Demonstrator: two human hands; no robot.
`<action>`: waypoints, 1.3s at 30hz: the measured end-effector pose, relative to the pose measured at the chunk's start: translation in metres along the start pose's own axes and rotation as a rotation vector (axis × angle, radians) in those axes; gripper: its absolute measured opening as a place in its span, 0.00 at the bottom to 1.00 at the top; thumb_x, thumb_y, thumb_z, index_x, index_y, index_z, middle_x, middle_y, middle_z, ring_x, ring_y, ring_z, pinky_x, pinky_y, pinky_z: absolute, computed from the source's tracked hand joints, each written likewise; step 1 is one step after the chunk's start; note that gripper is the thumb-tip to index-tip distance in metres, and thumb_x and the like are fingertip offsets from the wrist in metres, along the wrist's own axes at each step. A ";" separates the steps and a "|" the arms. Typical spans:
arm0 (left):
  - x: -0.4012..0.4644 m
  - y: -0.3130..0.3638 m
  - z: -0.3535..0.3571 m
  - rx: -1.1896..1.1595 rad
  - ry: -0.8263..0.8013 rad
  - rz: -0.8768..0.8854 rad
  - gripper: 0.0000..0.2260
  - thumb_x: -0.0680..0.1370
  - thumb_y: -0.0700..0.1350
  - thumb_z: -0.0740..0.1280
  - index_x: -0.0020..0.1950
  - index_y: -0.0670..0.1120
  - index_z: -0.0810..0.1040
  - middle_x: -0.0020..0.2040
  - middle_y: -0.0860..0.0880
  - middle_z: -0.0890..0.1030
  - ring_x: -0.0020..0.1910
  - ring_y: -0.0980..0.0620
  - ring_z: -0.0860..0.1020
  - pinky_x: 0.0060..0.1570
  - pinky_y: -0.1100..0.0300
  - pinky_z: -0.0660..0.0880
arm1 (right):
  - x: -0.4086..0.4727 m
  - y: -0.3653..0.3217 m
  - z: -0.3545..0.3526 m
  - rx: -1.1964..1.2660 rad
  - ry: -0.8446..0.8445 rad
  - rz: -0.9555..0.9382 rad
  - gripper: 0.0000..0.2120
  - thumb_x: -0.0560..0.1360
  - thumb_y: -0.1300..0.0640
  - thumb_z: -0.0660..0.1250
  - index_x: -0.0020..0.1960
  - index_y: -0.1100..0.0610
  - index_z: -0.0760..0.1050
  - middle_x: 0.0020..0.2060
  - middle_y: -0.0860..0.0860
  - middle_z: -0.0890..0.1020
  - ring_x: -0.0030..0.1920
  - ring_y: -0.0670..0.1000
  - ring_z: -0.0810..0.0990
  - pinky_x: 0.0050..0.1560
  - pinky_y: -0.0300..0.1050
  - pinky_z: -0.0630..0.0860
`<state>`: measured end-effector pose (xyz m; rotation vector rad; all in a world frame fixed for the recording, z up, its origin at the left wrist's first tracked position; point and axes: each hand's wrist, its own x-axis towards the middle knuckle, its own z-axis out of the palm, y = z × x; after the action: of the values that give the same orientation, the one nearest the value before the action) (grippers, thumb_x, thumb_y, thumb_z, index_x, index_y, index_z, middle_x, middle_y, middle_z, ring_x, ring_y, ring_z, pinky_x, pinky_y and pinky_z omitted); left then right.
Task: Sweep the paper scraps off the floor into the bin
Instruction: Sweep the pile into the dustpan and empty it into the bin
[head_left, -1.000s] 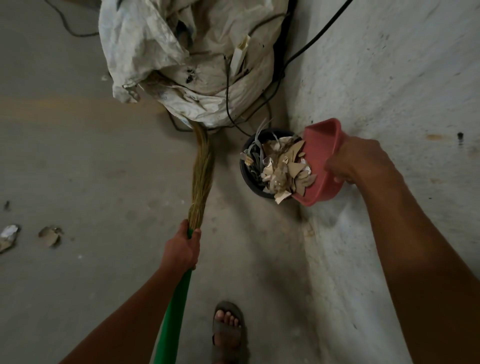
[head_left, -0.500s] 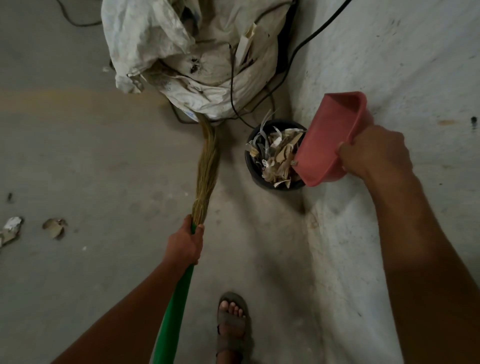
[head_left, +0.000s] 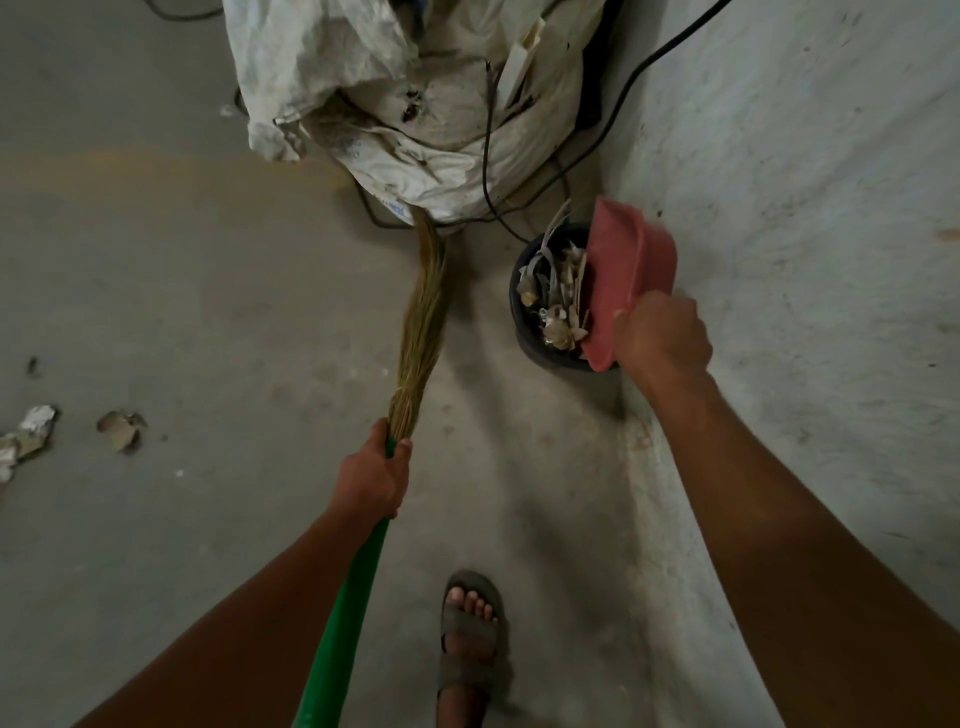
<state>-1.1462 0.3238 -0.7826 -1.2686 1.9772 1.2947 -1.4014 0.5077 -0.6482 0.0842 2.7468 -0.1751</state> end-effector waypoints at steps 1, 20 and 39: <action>0.000 0.000 -0.001 0.004 0.001 0.002 0.27 0.87 0.55 0.60 0.85 0.53 0.58 0.52 0.38 0.83 0.35 0.46 0.81 0.36 0.50 0.84 | 0.001 0.003 -0.002 -0.005 0.003 0.010 0.19 0.86 0.50 0.62 0.67 0.63 0.79 0.62 0.61 0.80 0.58 0.63 0.81 0.48 0.49 0.70; -0.004 0.012 0.011 0.092 -0.002 0.030 0.28 0.87 0.57 0.58 0.86 0.52 0.57 0.50 0.40 0.83 0.35 0.46 0.83 0.35 0.51 0.85 | -0.006 0.008 -0.001 0.051 0.029 0.053 0.17 0.84 0.50 0.63 0.63 0.59 0.82 0.57 0.60 0.82 0.54 0.63 0.83 0.47 0.48 0.72; -0.005 0.004 0.025 0.189 0.005 0.050 0.28 0.87 0.57 0.58 0.85 0.51 0.57 0.52 0.38 0.84 0.35 0.45 0.84 0.35 0.49 0.86 | -0.010 0.018 -0.007 0.253 -0.039 -0.043 0.16 0.86 0.50 0.62 0.67 0.59 0.76 0.63 0.60 0.81 0.50 0.54 0.76 0.49 0.42 0.67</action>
<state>-1.1496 0.3484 -0.7886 -1.1404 2.0917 1.0972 -1.3931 0.5266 -0.6400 0.0887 2.6751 -0.5297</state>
